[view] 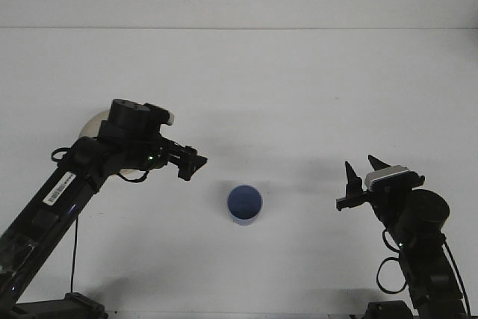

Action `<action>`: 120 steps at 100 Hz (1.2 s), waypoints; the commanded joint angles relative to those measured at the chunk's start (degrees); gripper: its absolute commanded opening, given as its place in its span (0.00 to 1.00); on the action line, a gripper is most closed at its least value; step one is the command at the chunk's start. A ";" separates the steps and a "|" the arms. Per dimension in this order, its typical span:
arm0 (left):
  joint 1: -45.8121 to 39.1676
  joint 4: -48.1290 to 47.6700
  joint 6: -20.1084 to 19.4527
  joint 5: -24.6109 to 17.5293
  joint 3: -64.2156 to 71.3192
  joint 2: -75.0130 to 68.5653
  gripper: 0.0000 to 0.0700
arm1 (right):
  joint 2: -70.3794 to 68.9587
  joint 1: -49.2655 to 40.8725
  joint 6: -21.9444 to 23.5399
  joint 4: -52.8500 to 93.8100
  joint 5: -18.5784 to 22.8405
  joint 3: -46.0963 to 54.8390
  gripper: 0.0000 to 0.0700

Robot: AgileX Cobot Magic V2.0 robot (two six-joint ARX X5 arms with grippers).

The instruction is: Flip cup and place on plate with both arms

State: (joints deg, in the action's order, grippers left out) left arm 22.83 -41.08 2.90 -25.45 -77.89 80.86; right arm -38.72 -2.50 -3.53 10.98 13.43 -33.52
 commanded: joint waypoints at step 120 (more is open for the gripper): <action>19.96 3.65 -0.57 6.45 -1.57 19.58 0.02 | -0.33 -0.17 1.81 -0.92 0.15 -0.26 0.51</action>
State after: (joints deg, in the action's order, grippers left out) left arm 42.11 -37.41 2.39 -19.22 -78.26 99.59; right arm -38.72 -2.57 -2.52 10.83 13.47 -33.52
